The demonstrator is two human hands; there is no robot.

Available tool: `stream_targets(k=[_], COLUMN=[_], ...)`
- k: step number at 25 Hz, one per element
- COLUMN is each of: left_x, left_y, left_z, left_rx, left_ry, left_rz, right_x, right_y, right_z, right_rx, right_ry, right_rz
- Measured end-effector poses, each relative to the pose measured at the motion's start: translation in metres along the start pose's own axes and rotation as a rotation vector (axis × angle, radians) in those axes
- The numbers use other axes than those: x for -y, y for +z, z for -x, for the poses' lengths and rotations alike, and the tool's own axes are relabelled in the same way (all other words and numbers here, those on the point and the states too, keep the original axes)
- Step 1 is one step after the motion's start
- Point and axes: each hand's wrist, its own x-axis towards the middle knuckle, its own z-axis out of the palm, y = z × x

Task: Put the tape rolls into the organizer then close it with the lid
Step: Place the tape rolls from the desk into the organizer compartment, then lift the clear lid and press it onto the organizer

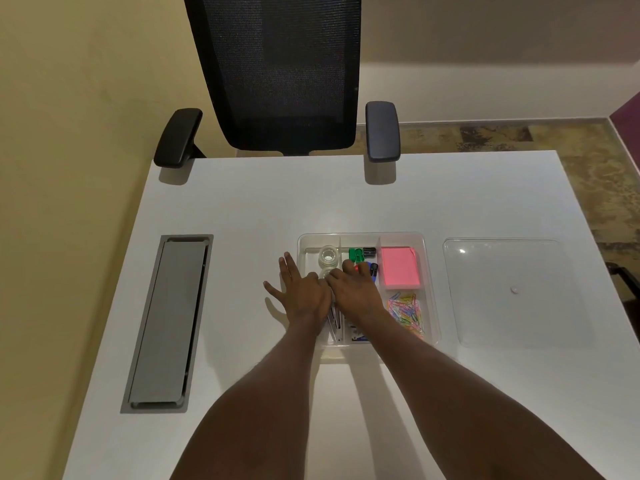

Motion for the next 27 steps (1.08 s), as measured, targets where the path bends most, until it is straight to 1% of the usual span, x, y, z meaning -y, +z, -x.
stream_targets(k=[6,13,16,18,21,23,25,27], left_x=[0.002,-0.002,-0.001,0.000,0.005,0.008,0.008,0.009], left_y=[0.000,-0.004,-0.011,-0.013,-0.010,-0.008,-0.008,-0.008], left_z=[0.005,0.008,0.011,0.016,0.027,0.035,0.040,0.043], left_rx=[0.004,0.089,0.109,0.060,-0.026,-0.023,0.017,0.047], left_ry=[-0.041,-0.091,-0.071,-0.013,0.063,0.062,0.050,0.040], left_rz=[0.033,0.068,0.061,0.058,0.004,0.005,0.018,0.031], right_x=[-0.003,-0.005,-0.007,-0.008,-0.011,-0.019,-0.033,-0.052], right_y=[0.006,0.008,0.006,0.004,-0.001,-0.002,-0.002,-0.001], right_z=[0.012,0.026,0.031,0.036,0.047,0.057,0.070,0.084], right_rx=[-0.011,0.027,0.030,-0.003,-0.105,-0.145,-0.116,-0.050], right_ry=[-0.006,-0.010,-0.009,0.016,0.107,0.224,0.349,0.454], right_rz=[-0.057,-0.071,-0.094,-0.134,-0.219,-0.230,-0.204,-0.157])
